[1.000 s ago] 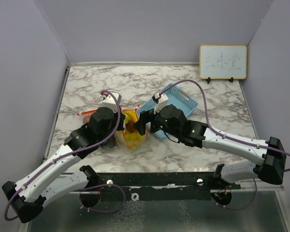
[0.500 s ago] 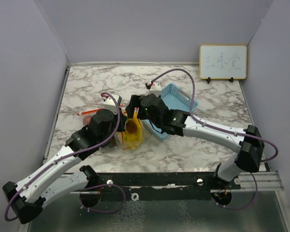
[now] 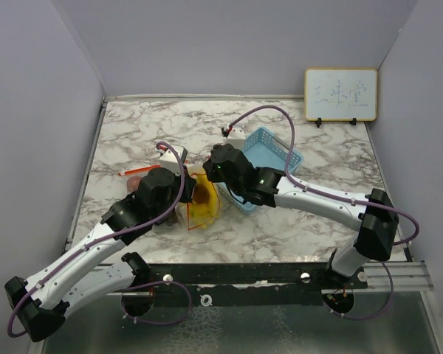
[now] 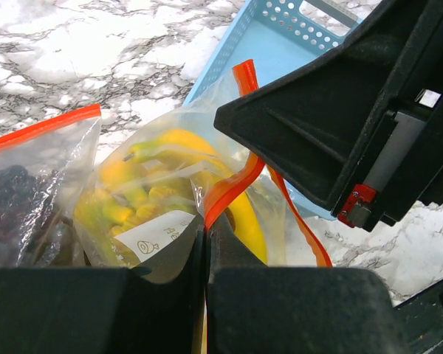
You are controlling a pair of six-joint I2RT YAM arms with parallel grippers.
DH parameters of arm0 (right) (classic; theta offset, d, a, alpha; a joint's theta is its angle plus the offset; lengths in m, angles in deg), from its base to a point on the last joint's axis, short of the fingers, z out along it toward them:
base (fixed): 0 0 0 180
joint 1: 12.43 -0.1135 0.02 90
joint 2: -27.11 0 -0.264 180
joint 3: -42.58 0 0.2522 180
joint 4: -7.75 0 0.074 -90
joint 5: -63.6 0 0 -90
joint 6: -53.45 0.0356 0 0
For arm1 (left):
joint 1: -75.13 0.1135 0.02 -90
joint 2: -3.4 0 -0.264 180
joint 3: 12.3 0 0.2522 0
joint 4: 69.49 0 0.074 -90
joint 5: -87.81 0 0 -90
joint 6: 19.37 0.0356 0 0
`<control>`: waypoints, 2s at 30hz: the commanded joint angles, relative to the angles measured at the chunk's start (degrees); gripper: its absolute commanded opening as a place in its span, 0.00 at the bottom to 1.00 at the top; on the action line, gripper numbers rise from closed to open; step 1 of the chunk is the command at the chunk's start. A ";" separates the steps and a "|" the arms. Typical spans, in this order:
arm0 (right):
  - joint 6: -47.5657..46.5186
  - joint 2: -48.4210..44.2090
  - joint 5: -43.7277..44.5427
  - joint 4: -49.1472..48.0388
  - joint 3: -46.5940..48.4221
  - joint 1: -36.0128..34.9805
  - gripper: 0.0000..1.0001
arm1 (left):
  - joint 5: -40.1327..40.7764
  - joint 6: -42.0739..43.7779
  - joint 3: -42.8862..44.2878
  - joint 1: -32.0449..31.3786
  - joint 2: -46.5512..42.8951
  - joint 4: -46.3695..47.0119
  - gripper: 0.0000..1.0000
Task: Place the food in the zip-top bag and seal the zipper
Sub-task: Adjust the zipper food storage bag at the center of the board.
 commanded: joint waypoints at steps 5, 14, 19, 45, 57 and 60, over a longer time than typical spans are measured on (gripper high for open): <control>-9.37 -5.74 -2.99 -7.56 -1.76 -0.22 0.02 | -2.31 2.69 4.58 -0.08 -3.17 -2.23 0.28; -24.31 -10.31 -22.28 -2.44 6.27 0.32 0.02 | -10.28 15.45 13.94 -0.11 -16.97 -8.12 0.99; -33.05 -13.51 -36.77 0.99 8.34 0.64 0.02 | -23.25 24.60 9.80 -0.16 -24.66 -4.02 0.98; -47.02 -20.22 -66.61 2.18 2.17 0.57 0.02 | -49.34 26.26 1.38 -0.14 -19.93 7.62 0.75; -49.91 -20.10 -69.76 4.16 2.61 0.60 0.02 | -47.77 24.55 -0.25 -0.10 -15.85 12.46 0.56; -49.92 -20.12 -68.60 4.20 2.69 0.61 0.02 | -49.39 24.40 -0.25 -0.16 -14.62 12.60 0.24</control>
